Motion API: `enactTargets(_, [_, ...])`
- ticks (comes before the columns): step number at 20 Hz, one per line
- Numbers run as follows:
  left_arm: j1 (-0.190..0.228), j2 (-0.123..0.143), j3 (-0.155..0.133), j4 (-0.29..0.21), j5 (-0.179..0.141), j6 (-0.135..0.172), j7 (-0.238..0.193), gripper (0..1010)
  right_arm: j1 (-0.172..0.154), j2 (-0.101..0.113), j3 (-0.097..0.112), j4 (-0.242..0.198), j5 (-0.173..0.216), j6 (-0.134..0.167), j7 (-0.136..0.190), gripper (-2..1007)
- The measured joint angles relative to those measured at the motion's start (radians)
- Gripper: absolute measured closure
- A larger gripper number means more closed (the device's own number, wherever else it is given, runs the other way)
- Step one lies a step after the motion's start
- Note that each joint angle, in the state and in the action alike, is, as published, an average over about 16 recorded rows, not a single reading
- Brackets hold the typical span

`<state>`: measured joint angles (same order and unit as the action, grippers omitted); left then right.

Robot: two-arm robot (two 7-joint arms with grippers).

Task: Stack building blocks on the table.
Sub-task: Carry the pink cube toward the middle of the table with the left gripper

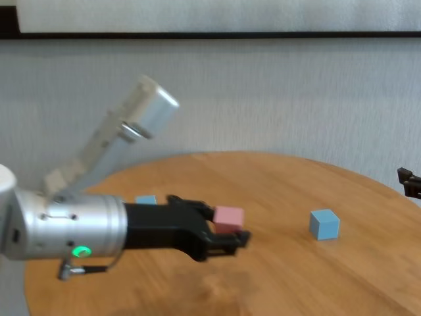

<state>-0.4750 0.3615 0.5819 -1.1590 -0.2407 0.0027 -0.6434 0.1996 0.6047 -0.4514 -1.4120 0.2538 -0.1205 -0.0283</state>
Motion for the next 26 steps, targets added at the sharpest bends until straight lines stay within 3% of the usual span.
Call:
enactTargets(6, [-0.012, -0.035, 0.037, 0.037, 0.009, -0.008, -0.014, 449, 0.0, 0.0, 0.0, 0.0, 0.0, 0.0, 0.0, 5])
enactTargets(12, [-0.027, -0.063, 0.046, 0.088, 0.003, -0.034, -0.021, 449, 0.0, 0.0, 0.0, 0.0, 0.0, 0.0, 0.0, 5])
enactTargets(18, [-0.033, -0.076, 0.028, 0.125, -0.014, -0.054, -0.007, 449, 0.0, 0.0, 0.0, 0.0, 0.0, 0.0, 0.0, 5])
enactTargets(26, [-0.034, -0.072, -0.014, 0.169, -0.025, -0.064, 0.026, 449, 0.0, 0.0, 0.0, 0.0, 0.0, 0.0, 0.0, 5])
